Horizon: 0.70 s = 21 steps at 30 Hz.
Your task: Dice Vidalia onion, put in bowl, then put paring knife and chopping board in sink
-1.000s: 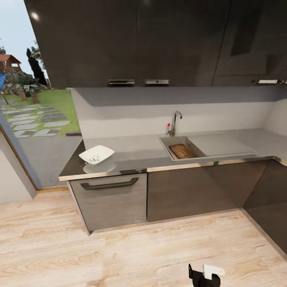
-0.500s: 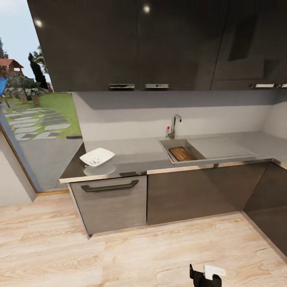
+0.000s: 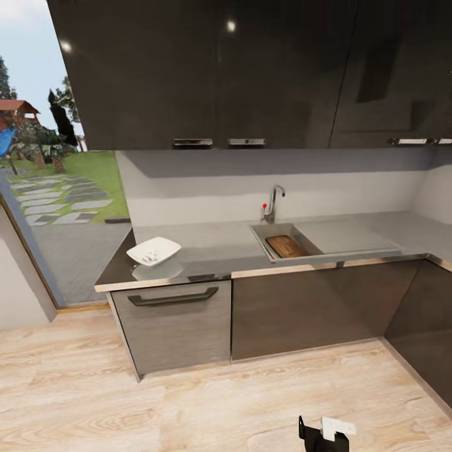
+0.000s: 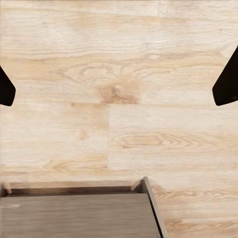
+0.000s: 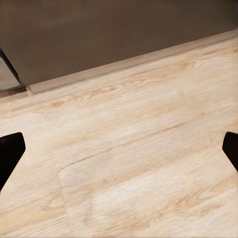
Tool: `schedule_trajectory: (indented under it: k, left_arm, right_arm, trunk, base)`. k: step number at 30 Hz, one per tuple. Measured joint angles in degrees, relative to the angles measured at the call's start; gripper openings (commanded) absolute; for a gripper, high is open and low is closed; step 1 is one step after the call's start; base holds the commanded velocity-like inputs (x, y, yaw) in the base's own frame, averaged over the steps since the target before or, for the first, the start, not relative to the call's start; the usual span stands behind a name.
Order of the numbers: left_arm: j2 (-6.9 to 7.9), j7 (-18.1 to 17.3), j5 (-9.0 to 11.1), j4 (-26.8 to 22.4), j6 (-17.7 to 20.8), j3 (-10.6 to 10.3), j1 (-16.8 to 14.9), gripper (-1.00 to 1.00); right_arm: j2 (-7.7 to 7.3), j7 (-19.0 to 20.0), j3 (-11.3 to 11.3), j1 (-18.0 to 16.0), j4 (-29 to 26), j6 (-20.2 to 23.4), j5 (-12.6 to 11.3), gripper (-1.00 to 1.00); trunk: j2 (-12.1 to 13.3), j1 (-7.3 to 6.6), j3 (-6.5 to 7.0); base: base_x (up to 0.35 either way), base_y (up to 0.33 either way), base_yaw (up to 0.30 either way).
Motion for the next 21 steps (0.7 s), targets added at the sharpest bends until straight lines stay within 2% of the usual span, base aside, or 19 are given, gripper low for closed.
schedule_trajectory:
  k: [11,21]
  left_arm:
    - [0.00,0.00,0.00,0.00,-0.02,0.00,0.02,1.00]
    - [0.18,0.01,0.01,0.00,-0.02,0.01,0.01,1.00]
  right_arm:
    - [0.00,0.00,0.00,0.00,0.00,0.03,-0.01,1.00]
    - [-0.08,-0.02,0.01,0.00,0.00,0.68,0.07,1.00]
  trunk:
    - [0.00,0.00,1.02]
    - [0.00,0.00,1.15]
  base:
    - [0.000,0.000,0.000]
    - [0.000,0.000,0.000]
